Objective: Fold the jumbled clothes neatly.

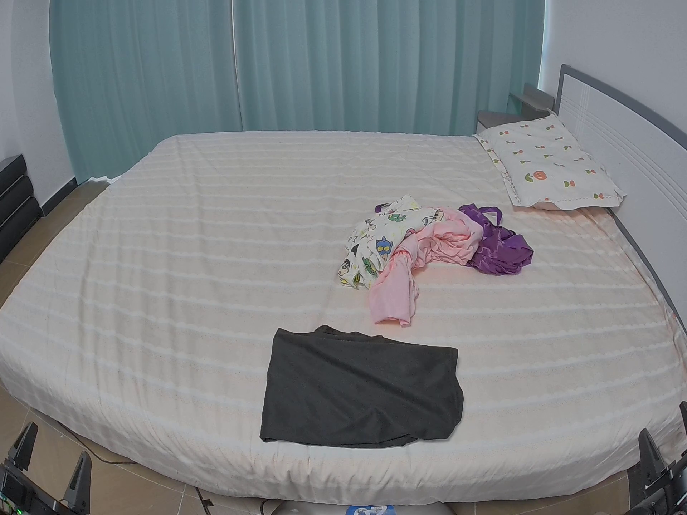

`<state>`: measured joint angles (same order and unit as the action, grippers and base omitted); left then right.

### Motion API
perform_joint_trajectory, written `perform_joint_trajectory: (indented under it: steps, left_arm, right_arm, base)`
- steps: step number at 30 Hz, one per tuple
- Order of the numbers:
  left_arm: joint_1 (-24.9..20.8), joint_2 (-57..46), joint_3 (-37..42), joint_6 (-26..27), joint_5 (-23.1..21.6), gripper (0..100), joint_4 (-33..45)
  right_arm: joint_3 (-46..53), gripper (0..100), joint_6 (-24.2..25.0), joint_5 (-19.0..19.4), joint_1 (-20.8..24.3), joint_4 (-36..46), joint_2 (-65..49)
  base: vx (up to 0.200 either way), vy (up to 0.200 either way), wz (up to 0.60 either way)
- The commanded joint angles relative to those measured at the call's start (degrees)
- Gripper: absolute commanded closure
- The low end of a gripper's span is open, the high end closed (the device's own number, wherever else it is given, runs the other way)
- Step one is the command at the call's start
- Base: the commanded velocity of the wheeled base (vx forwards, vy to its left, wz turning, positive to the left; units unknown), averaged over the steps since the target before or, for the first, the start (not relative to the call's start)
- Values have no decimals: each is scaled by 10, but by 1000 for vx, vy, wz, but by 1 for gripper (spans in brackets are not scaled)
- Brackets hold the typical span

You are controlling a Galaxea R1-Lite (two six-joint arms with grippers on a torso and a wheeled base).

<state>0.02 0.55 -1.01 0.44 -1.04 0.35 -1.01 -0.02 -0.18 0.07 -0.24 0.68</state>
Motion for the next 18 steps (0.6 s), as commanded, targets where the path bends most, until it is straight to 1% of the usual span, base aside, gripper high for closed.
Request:
perform_joint_trajectory:
  steps: [1,18]
  left_arm:
    - [0,-5,10,0,0,0,0]
    - [0,-5,10,0,0,0,0]
  right_arm:
    - [10,0,-1,0,0,0,-7]
    - [10,0,-1,0,0,0,-7]
  base:
    - [0,0,0]
    - [0,0,0]
